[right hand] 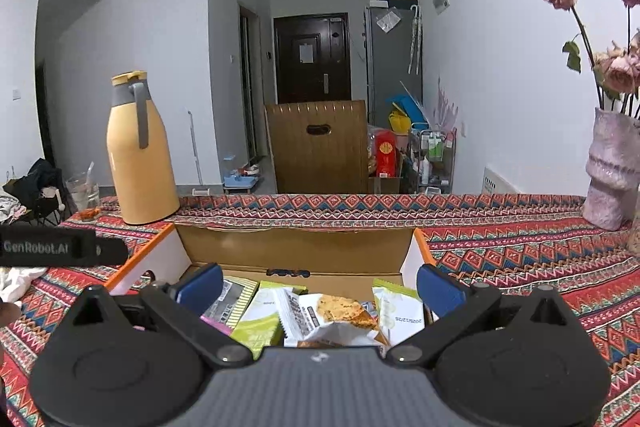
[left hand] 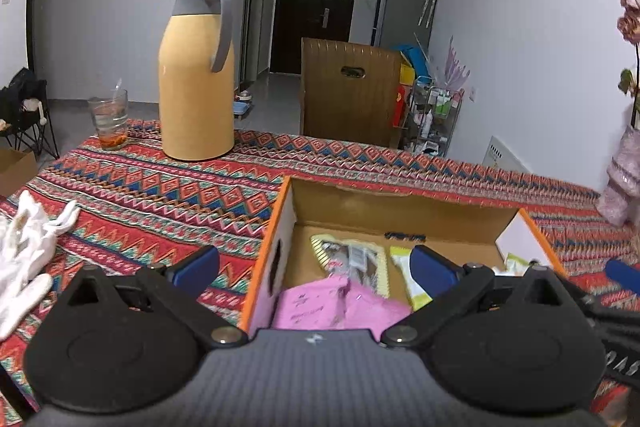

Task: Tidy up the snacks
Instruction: 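Withdraw both grippers from the box back to the snack pile, then grasp a white oat crisp bag with the right gripper while the left grasps another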

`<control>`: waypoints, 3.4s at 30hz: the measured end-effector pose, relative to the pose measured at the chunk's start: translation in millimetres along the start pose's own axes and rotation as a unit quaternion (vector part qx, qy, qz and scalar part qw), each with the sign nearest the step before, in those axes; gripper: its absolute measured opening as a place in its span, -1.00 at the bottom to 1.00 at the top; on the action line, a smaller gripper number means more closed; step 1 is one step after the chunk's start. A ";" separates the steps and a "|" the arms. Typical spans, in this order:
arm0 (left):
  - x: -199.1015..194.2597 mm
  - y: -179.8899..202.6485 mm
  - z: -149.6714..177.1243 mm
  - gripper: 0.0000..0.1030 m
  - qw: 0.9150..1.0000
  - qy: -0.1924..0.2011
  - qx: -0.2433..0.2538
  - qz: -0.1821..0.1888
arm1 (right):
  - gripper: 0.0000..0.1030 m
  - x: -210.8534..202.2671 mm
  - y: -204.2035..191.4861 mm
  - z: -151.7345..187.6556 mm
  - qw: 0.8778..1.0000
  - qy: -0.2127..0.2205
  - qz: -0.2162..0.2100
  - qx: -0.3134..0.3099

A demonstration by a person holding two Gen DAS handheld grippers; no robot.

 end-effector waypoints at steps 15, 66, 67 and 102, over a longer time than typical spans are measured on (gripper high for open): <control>-47.6 -29.0 66.9 1.00 0.999 -0.044 0.030 0.000 | 1.00 -59.8 -8.9 56.5 0.999 -0.039 -0.009 -0.017; -76.0 -88.8 124.8 1.00 0.996 -0.091 0.002 -0.006 | 0.40 -42.2 -96.0 124.2 0.979 -0.179 -0.079 -0.063; -76.6 -88.0 125.7 1.00 0.996 -0.092 0.001 -0.004 | 0.34 -42.1 -96.0 125.1 0.978 -0.184 -0.083 -0.062; -27.9 12.5 124.7 1.00 0.986 -0.153 0.040 0.050 | 0.21 -74.0 21.2 105.4 0.995 -0.097 -0.010 -0.016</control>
Point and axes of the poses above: each gripper's, at about its wrist camera, not at the fingertips, and x roughly the way its jaws point, y to its right, z to its underside, the point moved 5 cm from there along x, roughly the way its jaws point, and after that the axes turned 7 degrees about z, right-handed, at the moved point
